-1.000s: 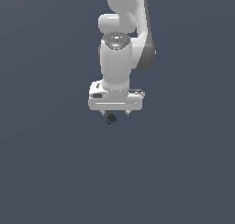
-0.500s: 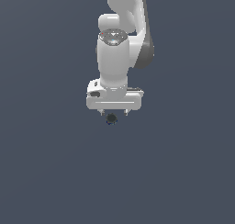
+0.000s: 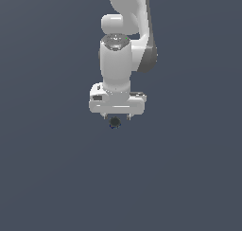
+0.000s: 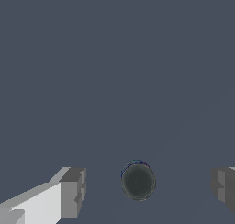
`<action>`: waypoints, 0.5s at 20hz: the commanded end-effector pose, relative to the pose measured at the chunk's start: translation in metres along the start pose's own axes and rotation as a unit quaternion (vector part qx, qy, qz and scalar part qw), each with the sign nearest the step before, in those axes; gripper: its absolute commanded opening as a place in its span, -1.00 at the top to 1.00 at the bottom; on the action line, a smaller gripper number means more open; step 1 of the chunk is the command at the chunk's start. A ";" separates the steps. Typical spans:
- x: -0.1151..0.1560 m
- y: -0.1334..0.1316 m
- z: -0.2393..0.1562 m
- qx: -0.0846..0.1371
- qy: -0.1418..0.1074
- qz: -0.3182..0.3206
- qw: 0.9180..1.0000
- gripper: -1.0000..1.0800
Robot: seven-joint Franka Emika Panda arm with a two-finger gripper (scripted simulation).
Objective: Pick up the object and move it to a goal position.
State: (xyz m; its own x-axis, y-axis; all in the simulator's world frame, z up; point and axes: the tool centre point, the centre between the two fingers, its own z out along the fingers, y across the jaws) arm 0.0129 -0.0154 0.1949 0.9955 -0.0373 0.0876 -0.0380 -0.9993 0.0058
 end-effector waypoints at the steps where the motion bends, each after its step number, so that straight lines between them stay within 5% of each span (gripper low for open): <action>1: -0.006 0.001 0.011 0.001 -0.004 0.014 1.000 -0.92; 10: -0.051 0.010 0.075 0.002 -0.026 0.113 0.993 -0.92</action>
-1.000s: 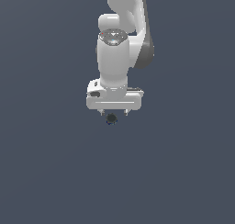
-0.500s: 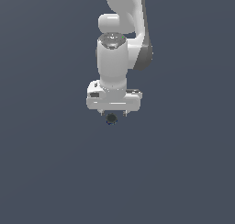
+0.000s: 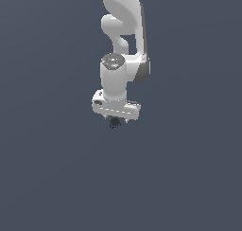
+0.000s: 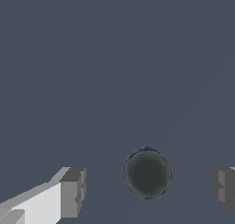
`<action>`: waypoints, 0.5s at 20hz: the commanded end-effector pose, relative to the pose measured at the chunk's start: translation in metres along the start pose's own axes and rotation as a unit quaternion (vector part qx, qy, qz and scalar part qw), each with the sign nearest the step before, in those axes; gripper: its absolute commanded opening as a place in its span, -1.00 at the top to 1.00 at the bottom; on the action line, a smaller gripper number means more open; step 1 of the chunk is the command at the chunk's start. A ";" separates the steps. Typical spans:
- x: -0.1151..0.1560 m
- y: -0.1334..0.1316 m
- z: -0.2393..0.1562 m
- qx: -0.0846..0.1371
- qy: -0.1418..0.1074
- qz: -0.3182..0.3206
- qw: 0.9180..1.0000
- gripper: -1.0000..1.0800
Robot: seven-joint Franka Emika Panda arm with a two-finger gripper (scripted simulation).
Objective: Pick up the object and move it to a goal position.
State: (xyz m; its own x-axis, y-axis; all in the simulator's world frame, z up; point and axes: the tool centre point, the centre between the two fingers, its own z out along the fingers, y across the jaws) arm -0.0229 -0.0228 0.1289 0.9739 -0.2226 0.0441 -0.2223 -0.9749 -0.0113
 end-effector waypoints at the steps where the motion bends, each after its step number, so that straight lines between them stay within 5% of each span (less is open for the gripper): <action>1: -0.014 0.006 0.020 -0.001 -0.007 0.032 0.999 -0.92; 10: -0.046 0.021 0.059 -0.007 -0.020 0.101 0.995 -0.92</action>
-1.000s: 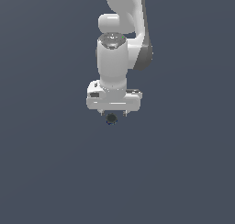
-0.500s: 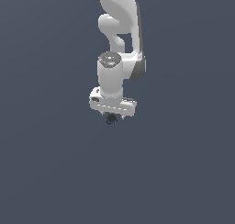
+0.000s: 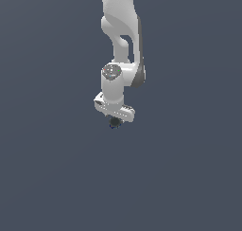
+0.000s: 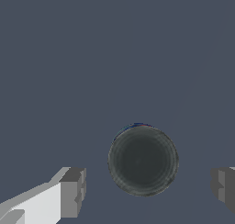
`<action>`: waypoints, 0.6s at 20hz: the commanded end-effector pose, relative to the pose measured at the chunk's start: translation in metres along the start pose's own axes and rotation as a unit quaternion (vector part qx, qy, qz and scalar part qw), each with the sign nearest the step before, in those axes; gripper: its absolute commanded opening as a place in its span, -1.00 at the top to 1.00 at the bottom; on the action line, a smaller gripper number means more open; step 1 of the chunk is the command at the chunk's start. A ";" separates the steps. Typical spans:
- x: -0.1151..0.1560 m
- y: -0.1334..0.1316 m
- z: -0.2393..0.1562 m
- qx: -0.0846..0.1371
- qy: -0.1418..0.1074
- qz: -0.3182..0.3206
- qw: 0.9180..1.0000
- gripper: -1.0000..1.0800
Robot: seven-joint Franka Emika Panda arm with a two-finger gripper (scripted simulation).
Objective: Pick up the object and move it to a goal position.
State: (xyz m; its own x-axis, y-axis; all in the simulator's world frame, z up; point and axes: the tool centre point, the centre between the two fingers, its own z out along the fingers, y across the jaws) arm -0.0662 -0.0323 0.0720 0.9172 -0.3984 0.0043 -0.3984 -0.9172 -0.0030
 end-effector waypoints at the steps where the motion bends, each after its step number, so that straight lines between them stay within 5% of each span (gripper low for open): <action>1: -0.004 0.003 0.006 -0.001 -0.001 0.012 1.000 -0.92; 12: -0.006 0.004 0.022 -0.001 -0.002 0.014 1.000 -0.92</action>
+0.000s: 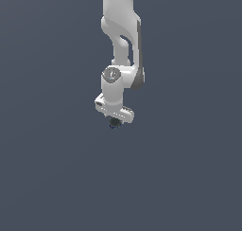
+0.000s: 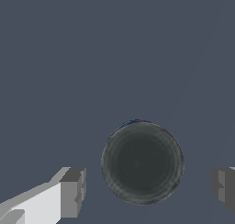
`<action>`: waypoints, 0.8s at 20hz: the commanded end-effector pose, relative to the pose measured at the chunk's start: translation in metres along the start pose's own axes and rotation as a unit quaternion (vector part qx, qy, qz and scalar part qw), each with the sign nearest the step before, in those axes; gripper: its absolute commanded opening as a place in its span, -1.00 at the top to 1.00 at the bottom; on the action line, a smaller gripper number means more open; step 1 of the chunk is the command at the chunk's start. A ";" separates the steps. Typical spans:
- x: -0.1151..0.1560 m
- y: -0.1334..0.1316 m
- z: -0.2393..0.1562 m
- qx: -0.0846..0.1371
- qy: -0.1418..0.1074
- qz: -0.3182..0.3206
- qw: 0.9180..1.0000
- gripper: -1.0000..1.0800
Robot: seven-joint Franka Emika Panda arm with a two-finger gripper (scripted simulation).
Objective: Pick up the object and move it to a goal position.
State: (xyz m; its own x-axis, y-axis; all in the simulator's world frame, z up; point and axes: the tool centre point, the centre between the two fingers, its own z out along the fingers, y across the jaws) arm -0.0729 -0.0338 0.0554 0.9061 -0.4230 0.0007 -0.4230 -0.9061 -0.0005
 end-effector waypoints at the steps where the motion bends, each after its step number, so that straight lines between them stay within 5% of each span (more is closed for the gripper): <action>1: -0.001 0.001 0.010 0.000 0.000 0.001 1.000 -0.92; 12: -0.001 0.001 0.042 0.000 0.000 0.003 1.000 -0.92; 13: -0.001 0.001 0.042 0.000 0.000 0.003 1.000 1.00; 16: -0.001 0.001 0.042 0.000 0.000 0.003 1.000 1.00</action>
State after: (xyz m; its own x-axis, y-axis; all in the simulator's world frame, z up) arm -0.0743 -0.0333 0.0147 0.9044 -0.4267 -0.0002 -0.4267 -0.9044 -0.0007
